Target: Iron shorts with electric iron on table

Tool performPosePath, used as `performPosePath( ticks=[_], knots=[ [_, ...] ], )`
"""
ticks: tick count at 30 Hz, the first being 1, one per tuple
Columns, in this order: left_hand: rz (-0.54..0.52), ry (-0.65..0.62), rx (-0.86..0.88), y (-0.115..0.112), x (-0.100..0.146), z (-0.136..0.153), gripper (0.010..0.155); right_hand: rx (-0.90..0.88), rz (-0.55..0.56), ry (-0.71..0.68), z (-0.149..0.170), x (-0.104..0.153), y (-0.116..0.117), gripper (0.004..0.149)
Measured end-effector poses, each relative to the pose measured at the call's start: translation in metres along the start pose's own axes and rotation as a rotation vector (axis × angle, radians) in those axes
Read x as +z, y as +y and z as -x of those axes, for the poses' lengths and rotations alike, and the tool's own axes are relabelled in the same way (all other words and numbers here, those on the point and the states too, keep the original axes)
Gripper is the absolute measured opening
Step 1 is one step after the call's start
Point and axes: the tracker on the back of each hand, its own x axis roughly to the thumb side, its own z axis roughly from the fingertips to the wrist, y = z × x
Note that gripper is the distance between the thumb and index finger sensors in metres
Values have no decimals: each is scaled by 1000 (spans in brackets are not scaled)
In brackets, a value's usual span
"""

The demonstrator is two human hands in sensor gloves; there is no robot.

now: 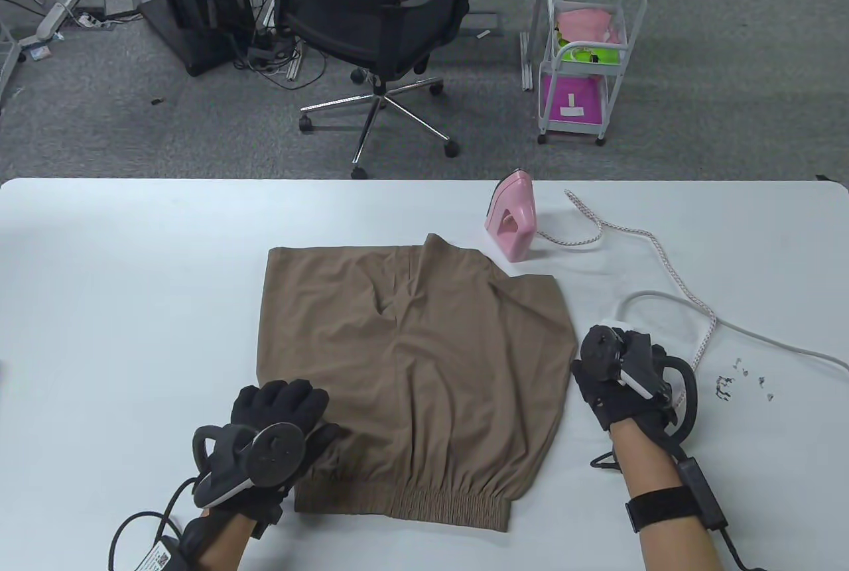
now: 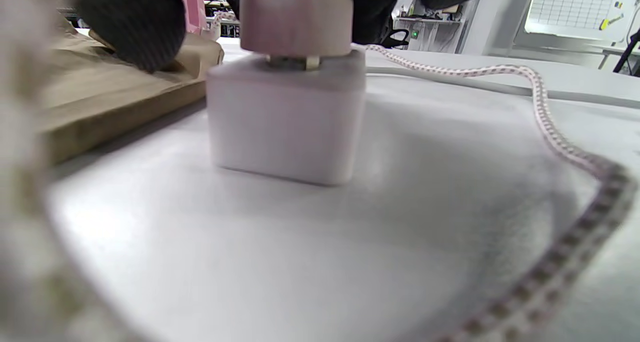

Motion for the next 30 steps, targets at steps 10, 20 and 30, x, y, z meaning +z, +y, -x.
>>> performPosePath(
  ticks=[10, 20, 30],
  knots=[
    [11, -32, -2, -1, 1, -7, 57, -34, -60, 31, -1, -8, -10, 75],
    [6, -44, -1, -1, 2, -9, 58, -73, -93, 47, 0, -12, -13, 78],
    [-14, -41, 9, 0, 3, -8, 57, -77, -101, 33, 1, -11, -11, 78]
  ],
)
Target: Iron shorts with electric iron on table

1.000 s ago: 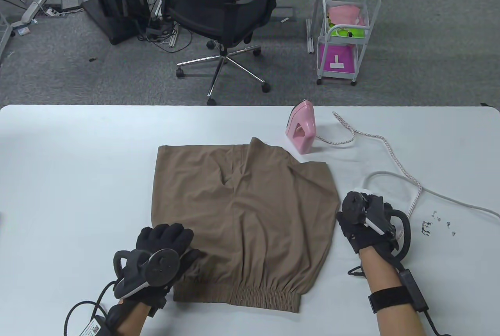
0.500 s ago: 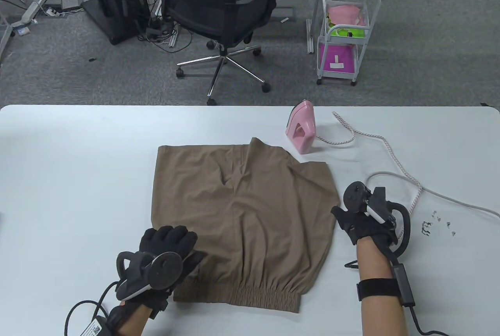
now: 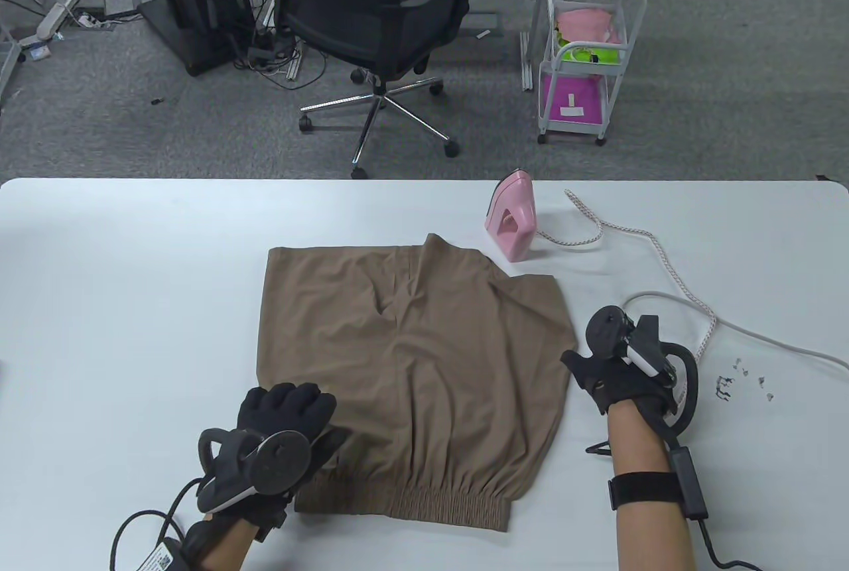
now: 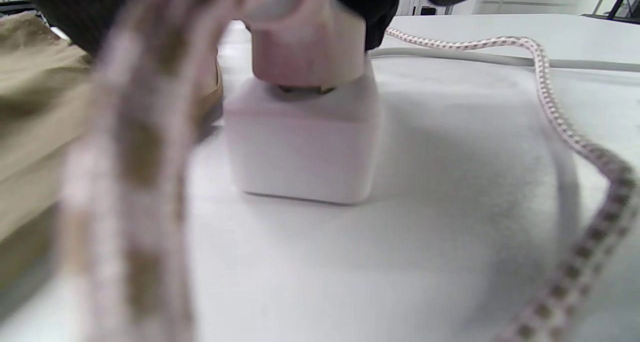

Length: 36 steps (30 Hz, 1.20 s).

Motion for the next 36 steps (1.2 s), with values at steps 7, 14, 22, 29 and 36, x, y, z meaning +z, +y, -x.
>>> performPosePath(
  ticks=[7, 14, 22, 29, 36],
  knots=[
    [-37, 17, 26, 6, -2, -3, 58, -53, -29, 9, -2, 4, -3, 78],
    [-197, 45, -40, 26, -3, -17, 58, -87, 41, -90, -26, 33, -30, 73],
    [-255, 81, -51, 34, -6, -37, 59, -51, 236, -247, -78, 94, -54, 73],
    [-275, 68, -67, 24, -4, -45, 59, -8, 319, -376, -116, 141, -36, 74],
    [-314, 57, -99, 15, 1, -53, 63, 58, 441, -419, -136, 158, 10, 76]
  ],
)
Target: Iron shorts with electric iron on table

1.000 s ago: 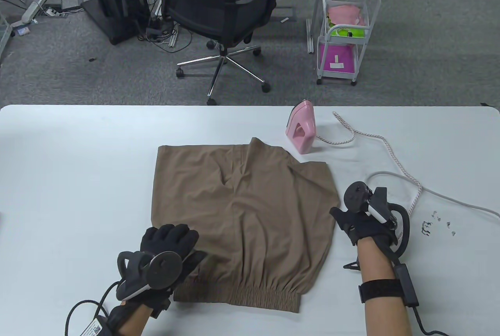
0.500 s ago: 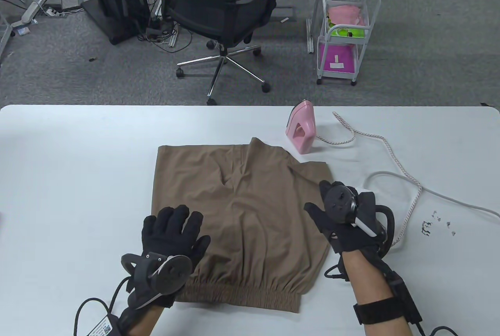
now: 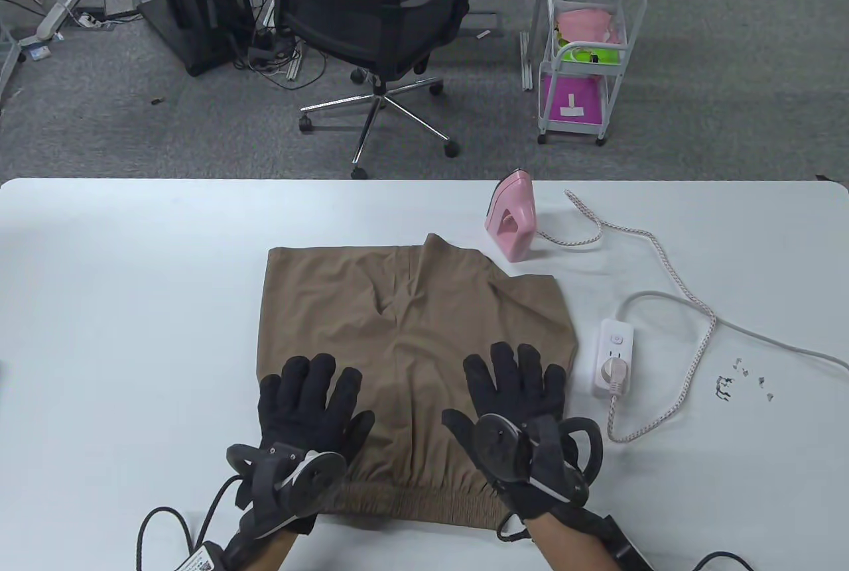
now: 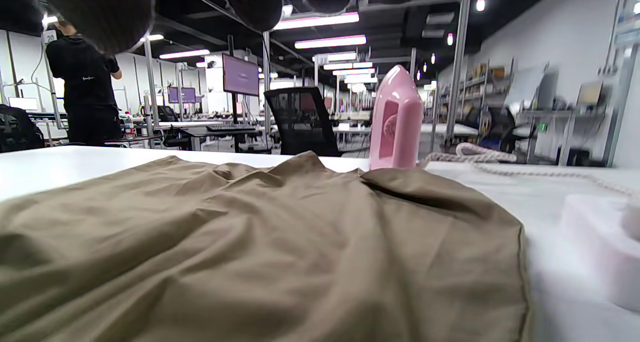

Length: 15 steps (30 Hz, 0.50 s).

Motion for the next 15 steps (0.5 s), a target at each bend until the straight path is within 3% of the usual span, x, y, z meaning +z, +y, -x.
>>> performPosePath(
  ticks=[7, 15],
  knots=[
    [6, -15, -61, -8, 3, -4, 66, 133, -18, 10, -8, -3, 30, 77],
    [17, -27, -84, -10, 4, -7, 65, 193, -29, 34, -7, -7, 38, 76]
  ],
)
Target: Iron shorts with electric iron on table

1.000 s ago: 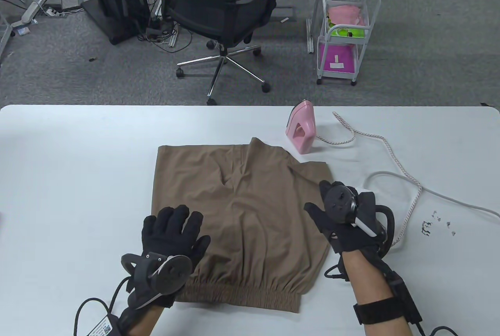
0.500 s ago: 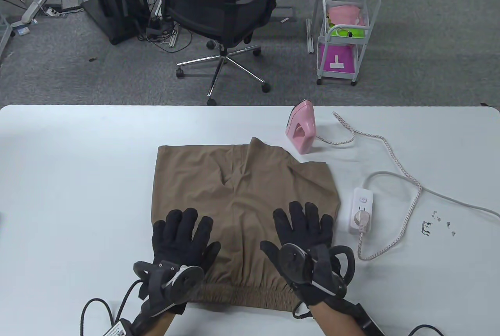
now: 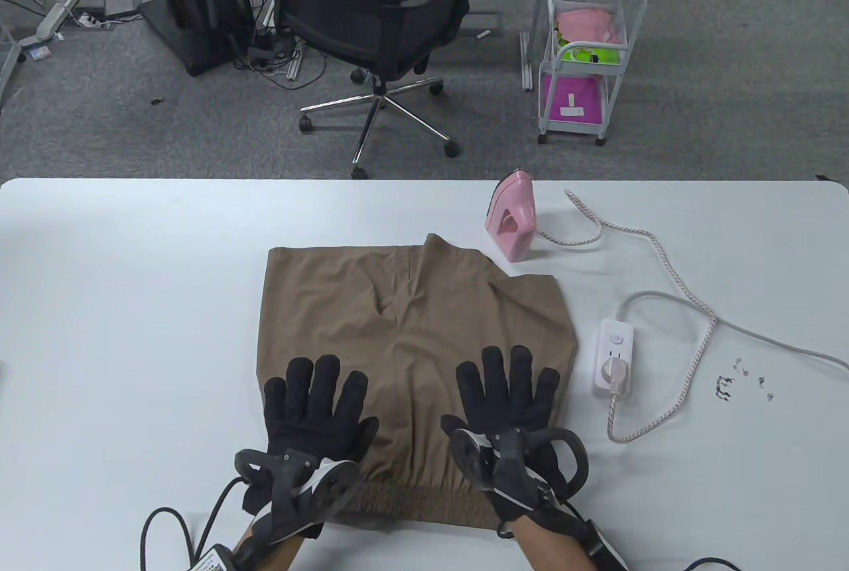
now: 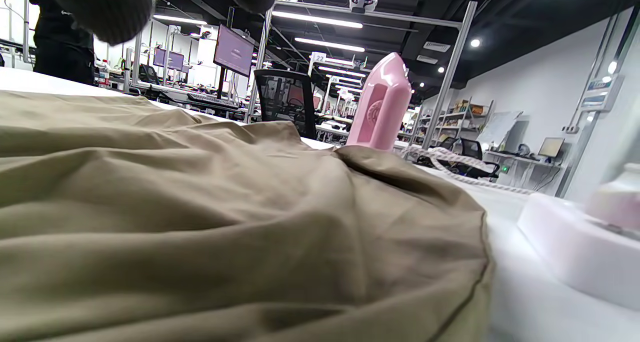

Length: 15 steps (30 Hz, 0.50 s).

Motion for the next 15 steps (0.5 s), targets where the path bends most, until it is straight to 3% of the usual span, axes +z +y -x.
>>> performPosePath(
  ticks=[15],
  knots=[
    [-6, -1, -8, 2, 1, -1, 64, 13, 9, -24, -7, 2, -1, 75]
  ],
)
